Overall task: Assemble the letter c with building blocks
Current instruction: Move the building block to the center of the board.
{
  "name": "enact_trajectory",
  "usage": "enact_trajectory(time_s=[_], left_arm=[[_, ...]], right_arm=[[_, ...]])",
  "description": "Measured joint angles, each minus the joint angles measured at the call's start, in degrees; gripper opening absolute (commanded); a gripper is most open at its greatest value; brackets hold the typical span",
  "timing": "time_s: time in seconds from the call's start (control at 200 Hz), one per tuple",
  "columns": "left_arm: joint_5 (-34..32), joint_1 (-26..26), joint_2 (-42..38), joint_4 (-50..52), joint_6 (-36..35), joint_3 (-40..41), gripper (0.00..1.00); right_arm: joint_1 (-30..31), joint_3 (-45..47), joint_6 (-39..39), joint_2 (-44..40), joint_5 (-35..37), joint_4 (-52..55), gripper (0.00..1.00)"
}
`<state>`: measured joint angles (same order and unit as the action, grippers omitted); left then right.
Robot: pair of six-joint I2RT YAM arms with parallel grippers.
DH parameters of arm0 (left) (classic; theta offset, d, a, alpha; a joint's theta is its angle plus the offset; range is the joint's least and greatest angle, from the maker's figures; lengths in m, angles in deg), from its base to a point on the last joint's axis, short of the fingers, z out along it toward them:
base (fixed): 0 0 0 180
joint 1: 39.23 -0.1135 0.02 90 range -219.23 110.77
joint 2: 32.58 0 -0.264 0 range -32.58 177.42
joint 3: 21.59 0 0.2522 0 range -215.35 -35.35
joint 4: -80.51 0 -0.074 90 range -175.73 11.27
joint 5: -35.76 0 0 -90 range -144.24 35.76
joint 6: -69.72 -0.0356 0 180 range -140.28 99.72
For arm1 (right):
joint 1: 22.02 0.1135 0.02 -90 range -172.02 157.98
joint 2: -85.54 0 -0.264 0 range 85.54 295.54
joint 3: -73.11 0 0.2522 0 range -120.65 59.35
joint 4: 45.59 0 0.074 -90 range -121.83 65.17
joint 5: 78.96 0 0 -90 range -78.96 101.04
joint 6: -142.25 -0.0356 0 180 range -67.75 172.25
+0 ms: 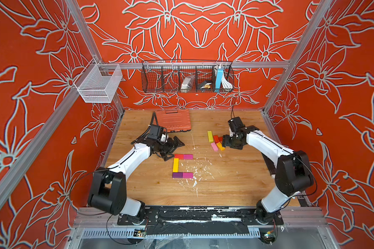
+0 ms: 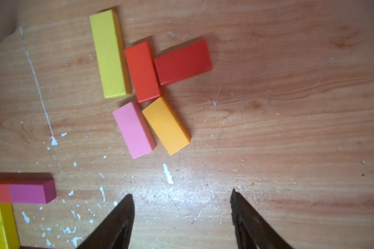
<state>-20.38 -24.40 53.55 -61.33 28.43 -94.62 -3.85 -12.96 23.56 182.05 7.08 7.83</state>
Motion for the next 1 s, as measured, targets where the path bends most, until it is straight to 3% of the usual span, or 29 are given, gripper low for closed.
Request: enact_trajectory(time_s=[0.27,0.996], left_arm=[[-0.7,5.2,8.8,-0.1,0.8,-6.4,0.98],[-0.4,5.4,9.4,-1.3,2.2,-6.8,0.98]], right_arm=[[-2.5,-2.9,2.4,5.4,-4.1,0.1,0.67],[0.5,-5.7,5.4,15.0,-2.3,-0.1,0.68]])
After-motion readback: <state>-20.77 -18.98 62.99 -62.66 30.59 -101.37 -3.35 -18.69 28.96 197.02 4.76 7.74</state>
